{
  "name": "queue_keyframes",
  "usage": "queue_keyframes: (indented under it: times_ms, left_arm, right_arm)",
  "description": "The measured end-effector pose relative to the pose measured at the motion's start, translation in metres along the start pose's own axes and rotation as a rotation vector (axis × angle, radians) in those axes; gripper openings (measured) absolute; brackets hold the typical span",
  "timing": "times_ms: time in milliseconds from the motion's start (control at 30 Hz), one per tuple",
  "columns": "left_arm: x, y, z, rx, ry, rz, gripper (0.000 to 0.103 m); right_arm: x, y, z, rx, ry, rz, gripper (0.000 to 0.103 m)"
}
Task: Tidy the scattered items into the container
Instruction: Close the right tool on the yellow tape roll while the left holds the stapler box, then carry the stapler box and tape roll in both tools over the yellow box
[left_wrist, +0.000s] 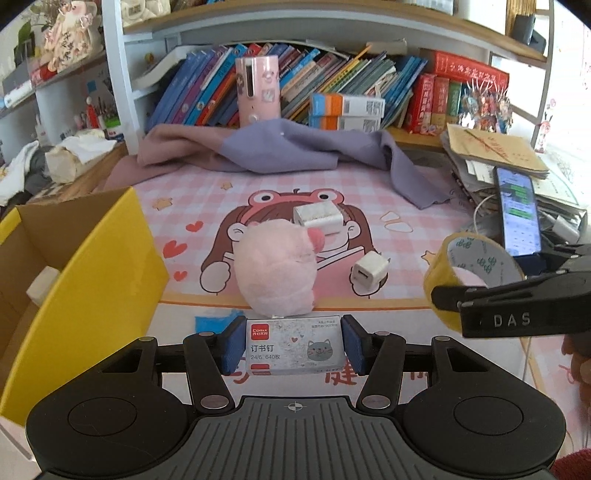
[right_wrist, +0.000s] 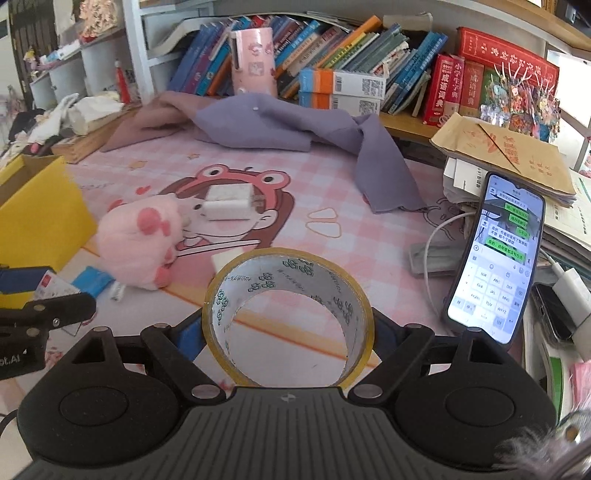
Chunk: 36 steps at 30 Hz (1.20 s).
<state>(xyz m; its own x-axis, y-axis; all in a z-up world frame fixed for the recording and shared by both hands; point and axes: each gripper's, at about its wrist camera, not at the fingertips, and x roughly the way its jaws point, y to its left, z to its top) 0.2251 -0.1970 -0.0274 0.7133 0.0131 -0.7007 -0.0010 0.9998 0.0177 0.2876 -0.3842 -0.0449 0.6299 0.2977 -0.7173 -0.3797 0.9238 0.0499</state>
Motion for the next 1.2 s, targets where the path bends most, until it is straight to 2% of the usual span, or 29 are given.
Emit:
queue_keyframes:
  times_ms: [333, 800, 1200]
  left_arm:
    - [-0.035, 0.009, -0.006, -0.006, -0.037, -0.051, 0.053]
    - [-0.073, 0.034, -0.023, 0.073, -0.105, -0.170, 0.053]
    - [-0.109, 0.080, -0.053, 0.127, -0.134, -0.268, 0.053]
  right_arm:
    - [-0.040, 0.021, -0.015, -0.005, -0.019, 0.005, 0.086]
    - [-0.082, 0.063, -0.035, 0.016, -0.063, -0.092, 0.086]
    - [-0.116, 0.133, -0.063, 0.035, -0.079, -0.172, 0.086]
